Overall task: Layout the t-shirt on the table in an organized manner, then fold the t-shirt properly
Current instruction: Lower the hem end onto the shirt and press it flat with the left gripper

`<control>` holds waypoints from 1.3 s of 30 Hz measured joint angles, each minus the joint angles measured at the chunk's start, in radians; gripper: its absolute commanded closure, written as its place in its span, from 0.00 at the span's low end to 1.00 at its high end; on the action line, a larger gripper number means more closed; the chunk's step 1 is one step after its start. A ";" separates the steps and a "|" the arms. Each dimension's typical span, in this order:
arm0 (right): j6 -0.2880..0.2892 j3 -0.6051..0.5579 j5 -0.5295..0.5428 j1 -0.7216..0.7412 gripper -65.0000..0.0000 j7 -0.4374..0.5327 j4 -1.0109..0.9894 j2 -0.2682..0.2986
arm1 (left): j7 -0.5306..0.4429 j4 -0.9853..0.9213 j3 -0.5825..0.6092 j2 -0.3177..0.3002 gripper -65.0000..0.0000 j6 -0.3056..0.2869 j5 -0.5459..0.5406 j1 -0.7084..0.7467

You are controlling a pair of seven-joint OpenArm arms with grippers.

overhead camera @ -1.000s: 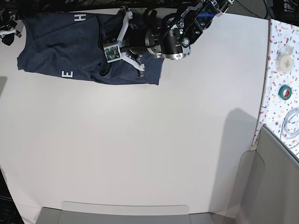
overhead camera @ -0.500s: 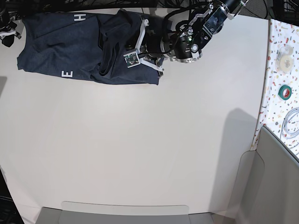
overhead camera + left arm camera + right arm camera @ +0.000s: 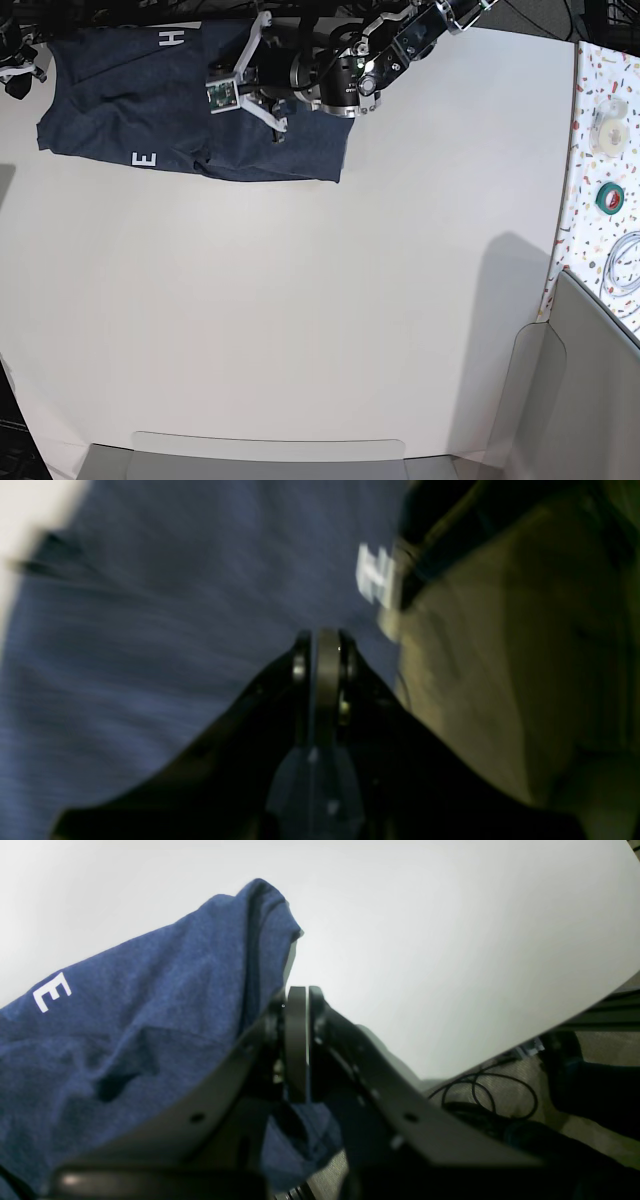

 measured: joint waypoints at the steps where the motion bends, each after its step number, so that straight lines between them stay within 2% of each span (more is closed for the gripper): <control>1: 0.000 0.000 0.001 0.000 1.00 0.000 0.000 0.000 | 0.000 0.000 -0.002 0.002 1.00 0.001 -0.002 -0.005; 5: 0.000 -0.042 0.001 -0.003 0.99 0.000 0.000 0.002 | 0.004 0.000 -0.009 -0.003 1.00 0.001 0.004 0.002; 7: 0.013 -0.066 0.002 -0.006 0.89 -0.003 -0.002 0.023 | 0.004 0.000 -0.009 -0.004 1.00 -0.002 0.001 0.003; 10: 0.102 -0.078 0.009 -0.004 0.73 0.004 -0.001 0.066 | -0.004 0.000 -0.053 -0.019 1.00 -0.002 -0.005 0.009; 13: 0.183 -0.075 0.015 0.009 0.67 -0.096 -0.002 0.082 | 0.005 0.000 -0.105 -0.047 1.00 -0.001 0.012 0.012; 17: 0.183 -0.074 0.151 0.024 0.60 -0.134 -0.097 0.140 | 0.005 0.000 -0.148 -0.073 1.00 0.002 0.010 0.032; 20: 0.185 -0.076 0.285 0.032 0.50 -0.174 -0.266 0.190 | 0.002 0.000 -0.160 -0.069 1.00 -0.002 0.001 0.033; 25: 0.187 -0.082 0.425 0.033 0.33 -0.186 -0.439 0.236 | 0.000 0.000 -0.172 -0.073 1.00 -0.002 0.001 0.031; 29: 0.186 -0.082 0.439 0.031 0.30 -0.180 -0.444 0.243 | -0.014 0.000 -0.175 -0.093 1.00 -0.002 0.007 0.031; 32: 0.187 -0.083 0.436 0.043 0.30 -0.241 -0.448 0.233 | -0.041 0.000 -0.174 -0.089 1.00 -0.002 0.005 0.031; 39: 0.186 -0.085 0.442 0.069 0.30 -0.230 -0.451 0.216 | -0.048 -0.068 -0.174 -0.090 1.00 -0.002 0.006 0.030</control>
